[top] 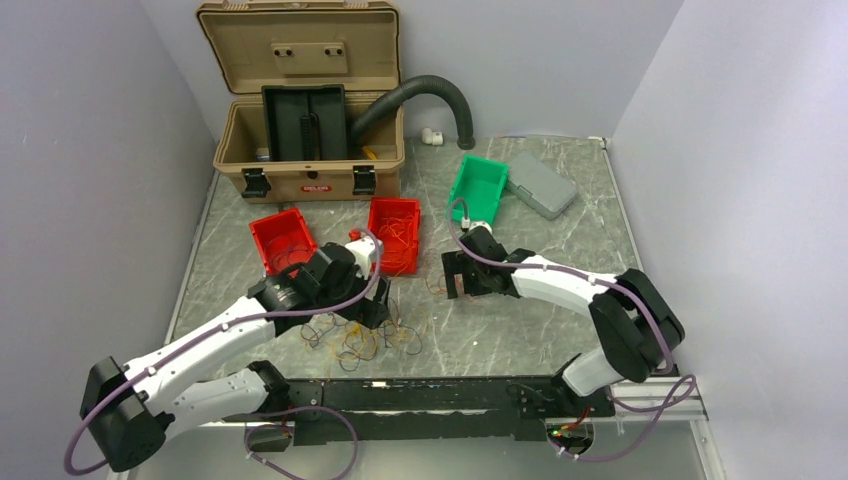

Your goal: Untangle the cables

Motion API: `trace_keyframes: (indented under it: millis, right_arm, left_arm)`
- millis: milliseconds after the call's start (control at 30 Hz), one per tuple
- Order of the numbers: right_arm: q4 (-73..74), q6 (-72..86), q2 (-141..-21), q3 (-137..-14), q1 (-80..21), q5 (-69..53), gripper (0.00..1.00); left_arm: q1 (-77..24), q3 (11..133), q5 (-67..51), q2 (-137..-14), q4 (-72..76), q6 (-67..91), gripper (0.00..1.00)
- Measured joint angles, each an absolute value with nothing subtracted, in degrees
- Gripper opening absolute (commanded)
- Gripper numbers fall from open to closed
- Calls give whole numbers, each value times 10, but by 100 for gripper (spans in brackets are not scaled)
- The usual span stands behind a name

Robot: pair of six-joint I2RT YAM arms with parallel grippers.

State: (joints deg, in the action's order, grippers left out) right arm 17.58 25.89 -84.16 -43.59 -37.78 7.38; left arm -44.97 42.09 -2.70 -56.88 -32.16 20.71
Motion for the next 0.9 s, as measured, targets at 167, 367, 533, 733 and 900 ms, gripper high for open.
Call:
trace_keyframes:
  millis: [167,367,533,733,900]
  right_arm:
    - [164,254,-891,-458,-383,86,74]
    - [145,250,-916,-471,-383,109,0]
    - [150,251,-914,-474,-385,117,0]
    - [203,238,-841,-494,-399,117,0]
    - [240,223,-793,-581,-426,112,0]
  left_arm:
    - [-446,425,-21,-548,-340,207,99]
    - [-440,427,-16,-537,-358,207,98]
    - [-429,442,-14,-525,-381,204,98]
    - [-415,475,-11,-496,-403,201,97]
    - [-409,487,7,-463,-416,199,97]
